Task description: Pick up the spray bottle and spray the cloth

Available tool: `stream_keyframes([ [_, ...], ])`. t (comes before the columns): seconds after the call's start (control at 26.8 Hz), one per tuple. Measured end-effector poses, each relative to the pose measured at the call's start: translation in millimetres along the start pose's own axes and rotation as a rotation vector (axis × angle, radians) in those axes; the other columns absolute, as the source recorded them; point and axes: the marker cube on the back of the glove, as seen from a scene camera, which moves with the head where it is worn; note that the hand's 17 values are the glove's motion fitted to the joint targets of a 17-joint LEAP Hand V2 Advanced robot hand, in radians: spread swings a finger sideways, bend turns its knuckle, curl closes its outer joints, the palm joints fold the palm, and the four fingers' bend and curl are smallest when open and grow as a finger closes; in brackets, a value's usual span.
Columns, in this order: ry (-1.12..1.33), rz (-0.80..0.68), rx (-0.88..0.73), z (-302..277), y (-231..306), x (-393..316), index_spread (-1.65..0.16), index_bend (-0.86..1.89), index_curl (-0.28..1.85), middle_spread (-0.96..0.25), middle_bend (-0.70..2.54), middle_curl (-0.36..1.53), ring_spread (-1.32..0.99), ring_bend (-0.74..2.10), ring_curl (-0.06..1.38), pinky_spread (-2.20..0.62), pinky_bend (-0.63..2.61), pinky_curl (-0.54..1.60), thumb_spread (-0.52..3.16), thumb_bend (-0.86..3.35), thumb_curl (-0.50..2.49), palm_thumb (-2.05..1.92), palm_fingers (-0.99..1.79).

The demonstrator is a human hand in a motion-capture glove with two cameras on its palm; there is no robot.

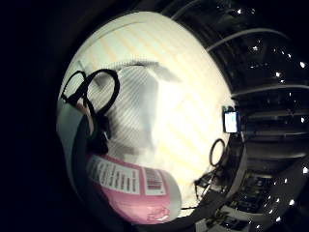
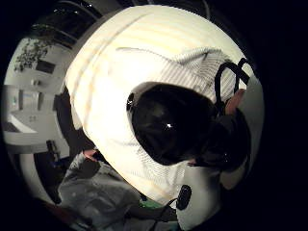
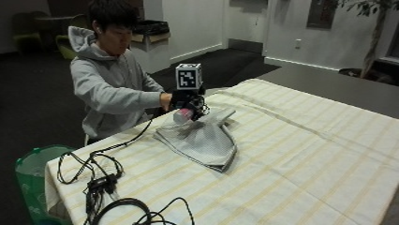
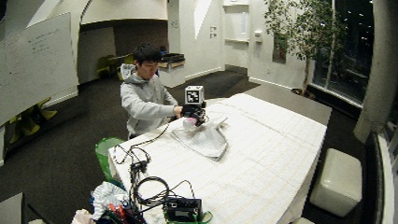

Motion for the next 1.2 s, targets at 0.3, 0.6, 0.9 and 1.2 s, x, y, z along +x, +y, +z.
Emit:
stream_keyframes([
  [0.3, -0.419, 0.162, 0.227, -56.7, -16.4, -29.0, -0.12, 0.4, 0.52, -0.05, 0.56, 0.5, -0.12, 0.64, 0.46, -0.18, 0.37, 0.43, 0.14, -0.03, 0.73, 0.97, 1.36],
  [0.6, -1.091, 0.203, 0.661, -100.7, -55.7, -79.8, -0.12, 0.39, 0.53, -0.05, 0.55, 0.5, -0.12, 0.63, 0.46, -0.19, 0.39, 0.44, 0.14, -0.03, 0.74, 0.97, 1.35],
  [0.9, -1.397, 0.255, 0.81, -76.8, -107.7, -154.2, -0.12, 0.38, 0.53, -0.06, 0.54, 0.5, -0.11, 0.62, 0.46, -0.19, 0.39, 0.44, 0.15, -0.03, 0.75, 0.97, 1.34],
  [1.2, -1.551, 0.359, 0.746, -22.4, -154.5, -201.7, -0.13, 0.37, 0.53, -0.06, 0.51, 0.5, -0.11, 0.6, 0.46, -0.2, 0.39, 0.44, 0.19, -0.03, 0.75, 0.98, 1.3],
])
